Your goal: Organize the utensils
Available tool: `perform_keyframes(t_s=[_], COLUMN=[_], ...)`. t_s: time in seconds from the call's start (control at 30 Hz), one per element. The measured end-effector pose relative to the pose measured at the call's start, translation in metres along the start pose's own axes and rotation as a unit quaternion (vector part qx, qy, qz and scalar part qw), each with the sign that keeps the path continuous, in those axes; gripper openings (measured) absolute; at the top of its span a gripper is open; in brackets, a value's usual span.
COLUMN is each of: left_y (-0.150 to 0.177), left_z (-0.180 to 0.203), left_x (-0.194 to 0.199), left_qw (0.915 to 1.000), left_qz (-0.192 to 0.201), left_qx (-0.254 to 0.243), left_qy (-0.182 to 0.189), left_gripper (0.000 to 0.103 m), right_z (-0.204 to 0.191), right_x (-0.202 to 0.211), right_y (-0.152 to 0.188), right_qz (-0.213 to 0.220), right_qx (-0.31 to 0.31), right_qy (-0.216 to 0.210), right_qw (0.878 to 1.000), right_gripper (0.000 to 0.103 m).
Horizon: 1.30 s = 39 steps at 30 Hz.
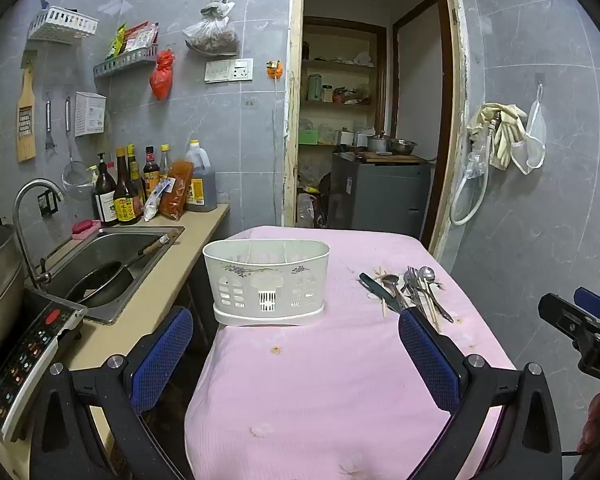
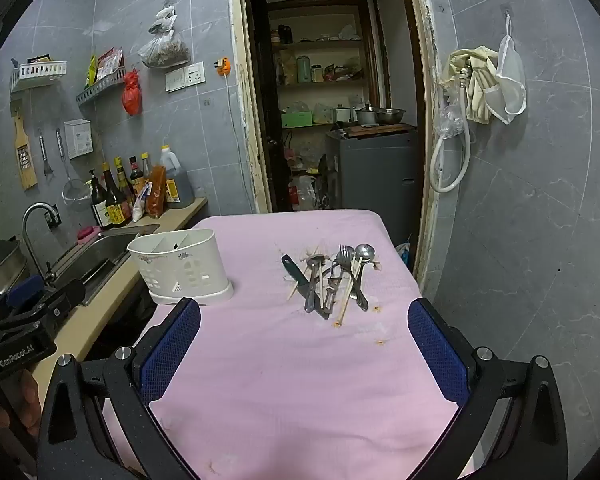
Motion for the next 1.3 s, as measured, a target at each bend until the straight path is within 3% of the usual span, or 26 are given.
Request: perform_keyframes(t_s=[1.3], left_y=[-0.0001], left_z=[0.0004], left_x=[-0.0003], left_qw=[1.0000], left_qz=[0.001], left_qx=[-0.002], left_qy=[0.000], left_gripper=[0.103], right_z=[0.0017], right_x=[0.0001], right_y=[0.0013], right_qz=[-0.004], right_qx=[-0.002], right_qy=[-0.002], right_qw=[1.000], right_gripper=[0.102])
Point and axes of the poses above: each gripper's, at about its wrist camera, not at the fingertips, and x roughly against the way its jaws point, z to its right, y to its underside, the point moved 7 cm from there along -x, roughly the way its jaws point, and after that the axes turned 11 degrees about y, right-handed, at the moved point
